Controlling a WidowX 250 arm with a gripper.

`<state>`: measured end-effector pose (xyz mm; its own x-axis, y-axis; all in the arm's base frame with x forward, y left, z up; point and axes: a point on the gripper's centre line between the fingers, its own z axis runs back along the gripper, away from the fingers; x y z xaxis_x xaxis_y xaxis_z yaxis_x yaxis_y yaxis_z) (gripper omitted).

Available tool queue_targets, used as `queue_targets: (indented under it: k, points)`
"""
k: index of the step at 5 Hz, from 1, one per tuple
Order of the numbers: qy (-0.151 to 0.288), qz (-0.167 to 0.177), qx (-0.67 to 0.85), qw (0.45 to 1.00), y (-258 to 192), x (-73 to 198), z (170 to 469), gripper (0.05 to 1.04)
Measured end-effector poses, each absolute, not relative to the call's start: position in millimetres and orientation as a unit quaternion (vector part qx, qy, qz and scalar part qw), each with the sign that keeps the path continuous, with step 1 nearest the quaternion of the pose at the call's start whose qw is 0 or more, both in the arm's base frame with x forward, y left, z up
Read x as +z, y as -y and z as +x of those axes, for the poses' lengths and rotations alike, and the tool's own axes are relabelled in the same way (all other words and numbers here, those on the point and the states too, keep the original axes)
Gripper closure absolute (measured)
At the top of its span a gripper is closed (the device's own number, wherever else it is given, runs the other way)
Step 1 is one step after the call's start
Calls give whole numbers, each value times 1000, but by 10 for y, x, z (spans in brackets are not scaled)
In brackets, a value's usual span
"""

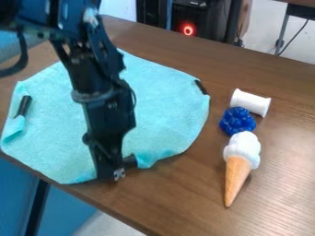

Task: Fold the blue cloth on the table from bottom right to top left

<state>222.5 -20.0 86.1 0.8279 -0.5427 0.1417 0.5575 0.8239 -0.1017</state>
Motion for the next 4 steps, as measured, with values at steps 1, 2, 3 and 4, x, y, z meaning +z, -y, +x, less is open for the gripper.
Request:
queue_targets:
  k: [1, 2, 3, 4]
  points:
    - [62, -111, -271, 954, 76, 1066, 2351, 998]
    - [58, -136, -262, 954, -85, 1192, 2470, 998]
    - [43, -138, -256, 956, -317, 1242, 2614, 998]
    - [31, -129, -268, 954, -542, 1279, 2755, 998]
